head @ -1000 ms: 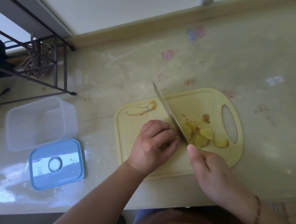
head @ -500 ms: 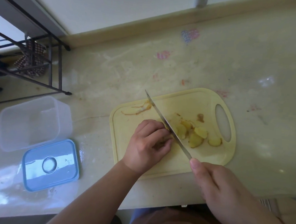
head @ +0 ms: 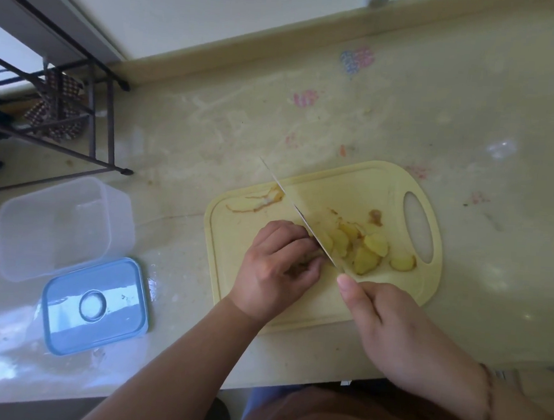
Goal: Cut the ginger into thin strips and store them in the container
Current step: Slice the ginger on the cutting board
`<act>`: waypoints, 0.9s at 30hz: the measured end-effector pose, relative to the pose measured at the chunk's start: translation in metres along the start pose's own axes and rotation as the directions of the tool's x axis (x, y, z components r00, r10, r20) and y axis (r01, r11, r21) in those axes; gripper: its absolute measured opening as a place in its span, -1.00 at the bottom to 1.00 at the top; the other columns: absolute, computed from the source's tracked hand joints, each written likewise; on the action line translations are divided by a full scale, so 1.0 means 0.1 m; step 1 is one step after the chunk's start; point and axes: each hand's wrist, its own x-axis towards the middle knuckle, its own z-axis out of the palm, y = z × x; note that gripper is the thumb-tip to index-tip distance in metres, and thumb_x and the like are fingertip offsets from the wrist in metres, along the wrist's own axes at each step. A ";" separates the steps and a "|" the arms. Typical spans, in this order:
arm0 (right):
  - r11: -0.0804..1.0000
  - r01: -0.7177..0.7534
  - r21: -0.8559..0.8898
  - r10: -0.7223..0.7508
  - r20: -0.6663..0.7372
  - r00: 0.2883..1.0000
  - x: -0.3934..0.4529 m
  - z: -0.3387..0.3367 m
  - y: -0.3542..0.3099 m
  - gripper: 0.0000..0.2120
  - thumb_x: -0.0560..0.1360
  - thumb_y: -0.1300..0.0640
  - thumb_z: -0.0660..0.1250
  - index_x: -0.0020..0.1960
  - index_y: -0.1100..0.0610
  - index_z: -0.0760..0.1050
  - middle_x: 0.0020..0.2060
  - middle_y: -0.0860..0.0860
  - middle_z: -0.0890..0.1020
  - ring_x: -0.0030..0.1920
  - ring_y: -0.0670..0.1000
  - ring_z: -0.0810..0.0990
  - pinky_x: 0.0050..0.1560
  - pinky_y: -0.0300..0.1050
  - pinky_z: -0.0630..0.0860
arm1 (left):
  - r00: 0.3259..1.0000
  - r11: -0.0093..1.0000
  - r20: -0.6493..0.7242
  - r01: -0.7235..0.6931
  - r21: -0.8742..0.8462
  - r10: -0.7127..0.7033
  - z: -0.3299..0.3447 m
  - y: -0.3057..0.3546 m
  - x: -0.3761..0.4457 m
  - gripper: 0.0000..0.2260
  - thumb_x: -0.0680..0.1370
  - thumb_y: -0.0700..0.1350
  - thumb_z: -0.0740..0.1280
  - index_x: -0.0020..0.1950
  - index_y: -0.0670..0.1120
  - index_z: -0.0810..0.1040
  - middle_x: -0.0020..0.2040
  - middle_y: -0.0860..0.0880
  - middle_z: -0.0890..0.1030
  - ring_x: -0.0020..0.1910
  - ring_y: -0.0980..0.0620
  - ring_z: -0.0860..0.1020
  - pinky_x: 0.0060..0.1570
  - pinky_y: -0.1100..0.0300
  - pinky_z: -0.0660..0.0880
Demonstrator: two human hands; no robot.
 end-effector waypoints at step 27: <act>0.508 -0.473 0.720 0.052 0.523 0.851 0.08 -0.58 0.24 -0.40 0.45 -0.45 0.15 -0.34 0.10 0.30 -0.51 0.02 0.14 -0.63 -0.09 0.07 -0.59 -0.36 0.14 | 0.918 0.923 -0.094 0.379 -0.067 -0.384 -0.14 0.37 0.10 -0.81 0.56 -0.02 0.36 0.10 -0.06 0.64 0.08 0.07 0.63 0.11 0.10 0.59 0.02 0.14 0.58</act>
